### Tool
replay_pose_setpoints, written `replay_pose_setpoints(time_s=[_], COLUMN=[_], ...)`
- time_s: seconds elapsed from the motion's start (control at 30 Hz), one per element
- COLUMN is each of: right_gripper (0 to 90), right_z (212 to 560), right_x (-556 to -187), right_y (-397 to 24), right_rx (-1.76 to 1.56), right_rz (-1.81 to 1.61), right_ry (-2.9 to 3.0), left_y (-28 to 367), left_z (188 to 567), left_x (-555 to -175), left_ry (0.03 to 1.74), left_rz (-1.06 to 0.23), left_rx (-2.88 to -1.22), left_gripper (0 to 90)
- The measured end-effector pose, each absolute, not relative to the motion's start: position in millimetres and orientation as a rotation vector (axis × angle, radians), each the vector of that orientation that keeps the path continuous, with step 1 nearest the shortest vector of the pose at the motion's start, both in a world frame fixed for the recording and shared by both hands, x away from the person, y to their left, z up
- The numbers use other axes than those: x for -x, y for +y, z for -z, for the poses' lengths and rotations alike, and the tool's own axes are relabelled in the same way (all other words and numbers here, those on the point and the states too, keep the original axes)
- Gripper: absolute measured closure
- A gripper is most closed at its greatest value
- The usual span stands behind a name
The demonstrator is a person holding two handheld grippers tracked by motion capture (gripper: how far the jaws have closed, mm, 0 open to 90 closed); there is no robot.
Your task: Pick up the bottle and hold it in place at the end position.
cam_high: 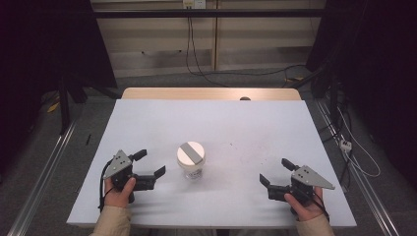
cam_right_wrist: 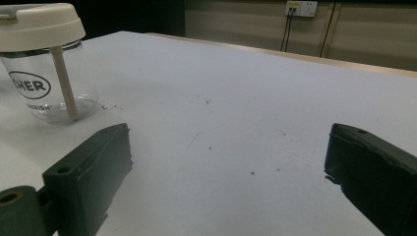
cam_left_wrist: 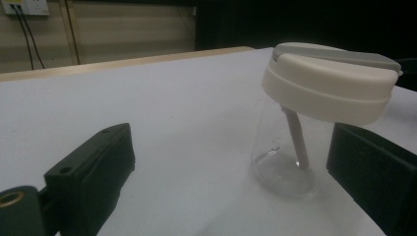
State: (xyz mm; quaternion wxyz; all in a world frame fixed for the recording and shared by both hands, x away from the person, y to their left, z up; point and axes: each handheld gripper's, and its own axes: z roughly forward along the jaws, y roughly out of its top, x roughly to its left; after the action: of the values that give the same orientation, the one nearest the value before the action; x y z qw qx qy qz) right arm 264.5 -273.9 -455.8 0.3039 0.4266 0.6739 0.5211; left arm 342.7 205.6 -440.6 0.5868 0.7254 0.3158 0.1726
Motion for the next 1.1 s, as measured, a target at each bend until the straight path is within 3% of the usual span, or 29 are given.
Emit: replay_pose_setpoints(time_s=[1.1], right_gripper=[3.8], right_z=[456], right_x=[-265], right_y=[-272], right_rx=[-1.113], right_rz=[-1.371], right_ry=[1.798], left_y=[154], left_z=[446], left_x=[-345], left_ry=[0.66], left_rz=[-0.265], left_rx=[-1.811], left_gripper=[4.2])
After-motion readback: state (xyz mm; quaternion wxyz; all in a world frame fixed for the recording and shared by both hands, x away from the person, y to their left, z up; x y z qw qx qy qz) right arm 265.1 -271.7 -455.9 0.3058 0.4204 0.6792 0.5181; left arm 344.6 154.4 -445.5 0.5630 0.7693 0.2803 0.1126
